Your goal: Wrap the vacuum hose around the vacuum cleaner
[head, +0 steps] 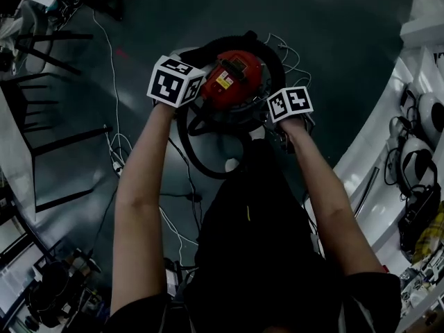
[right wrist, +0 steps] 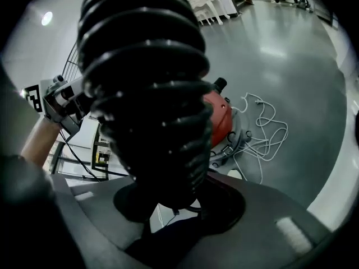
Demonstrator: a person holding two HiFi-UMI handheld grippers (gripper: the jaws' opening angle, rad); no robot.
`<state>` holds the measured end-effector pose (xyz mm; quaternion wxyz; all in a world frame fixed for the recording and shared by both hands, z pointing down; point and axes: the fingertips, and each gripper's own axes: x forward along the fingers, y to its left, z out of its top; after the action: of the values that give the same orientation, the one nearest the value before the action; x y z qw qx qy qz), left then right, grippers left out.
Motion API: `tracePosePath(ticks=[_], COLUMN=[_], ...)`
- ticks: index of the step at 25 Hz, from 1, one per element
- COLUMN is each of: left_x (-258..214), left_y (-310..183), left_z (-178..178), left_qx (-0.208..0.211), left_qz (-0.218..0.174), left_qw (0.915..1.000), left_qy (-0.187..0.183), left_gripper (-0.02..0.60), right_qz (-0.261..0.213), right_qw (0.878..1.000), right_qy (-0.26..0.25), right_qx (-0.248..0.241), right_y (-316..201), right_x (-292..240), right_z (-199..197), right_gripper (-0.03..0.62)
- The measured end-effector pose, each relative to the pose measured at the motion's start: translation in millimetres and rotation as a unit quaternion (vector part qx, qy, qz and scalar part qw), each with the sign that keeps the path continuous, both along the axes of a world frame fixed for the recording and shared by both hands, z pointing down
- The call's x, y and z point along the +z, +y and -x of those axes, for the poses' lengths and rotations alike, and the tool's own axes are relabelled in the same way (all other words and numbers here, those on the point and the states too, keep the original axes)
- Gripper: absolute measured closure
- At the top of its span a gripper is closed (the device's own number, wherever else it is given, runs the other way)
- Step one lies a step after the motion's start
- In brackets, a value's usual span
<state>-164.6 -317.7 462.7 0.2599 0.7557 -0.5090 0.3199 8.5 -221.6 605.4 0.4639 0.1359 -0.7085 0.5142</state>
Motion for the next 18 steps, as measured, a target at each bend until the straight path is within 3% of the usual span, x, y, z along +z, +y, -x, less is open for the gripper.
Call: tracePosePath(ticks=[7,18], left_x=[43.7,126.4], left_y=[-37.9,-98.4], left_z=[4.5,-6.9], left_qx=[0.002,0.039], left_qz=[0.021,0.057], left_qw=[0.9998,0.9976], left_qy=[-0.004,-0.008], left_gripper=[0.397,0.390], right_qz=[0.042,0.103], right_qw=[0.997,0.989], right_qy=[-0.027,-0.024], right_qx=[0.053,0.107], right_y=[-18.9,-47.1], right_x=[31.7,93.0], right_z=[12.6,9.5], right_gripper=[0.418,0.416])
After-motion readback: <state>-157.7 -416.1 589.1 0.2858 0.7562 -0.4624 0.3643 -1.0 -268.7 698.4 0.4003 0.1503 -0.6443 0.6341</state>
